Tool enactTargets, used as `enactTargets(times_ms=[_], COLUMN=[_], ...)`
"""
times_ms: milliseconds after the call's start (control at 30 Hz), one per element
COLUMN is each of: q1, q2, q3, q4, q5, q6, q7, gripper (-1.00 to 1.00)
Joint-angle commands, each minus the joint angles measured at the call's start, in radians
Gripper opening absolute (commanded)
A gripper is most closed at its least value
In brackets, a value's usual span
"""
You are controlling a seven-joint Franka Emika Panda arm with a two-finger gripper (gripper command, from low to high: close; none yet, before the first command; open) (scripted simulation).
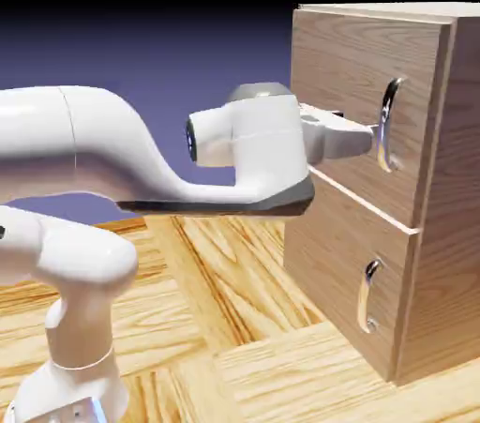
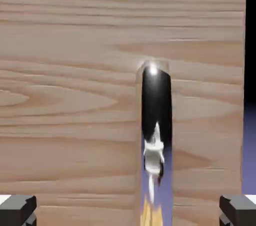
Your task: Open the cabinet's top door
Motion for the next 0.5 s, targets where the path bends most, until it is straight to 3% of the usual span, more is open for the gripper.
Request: enactTargets(times_ms=[0,200,233,467], q1=[0.004,0.178,0.178,-0.039], q2=[-0.002,0.070,0.070,0.077], q3=[-0.005,-0.104,-0.104,0.055], q4=[0.002,0.120,0.120,-0.032], q5=[-0.014,-0.037,-0.037,0.064], q6=[0.000,-0.043,-0.043,-0.123], q7=[0.010,0.026,0.026,0.026], gripper=[1.00,1.00,-1.00,-1.00])
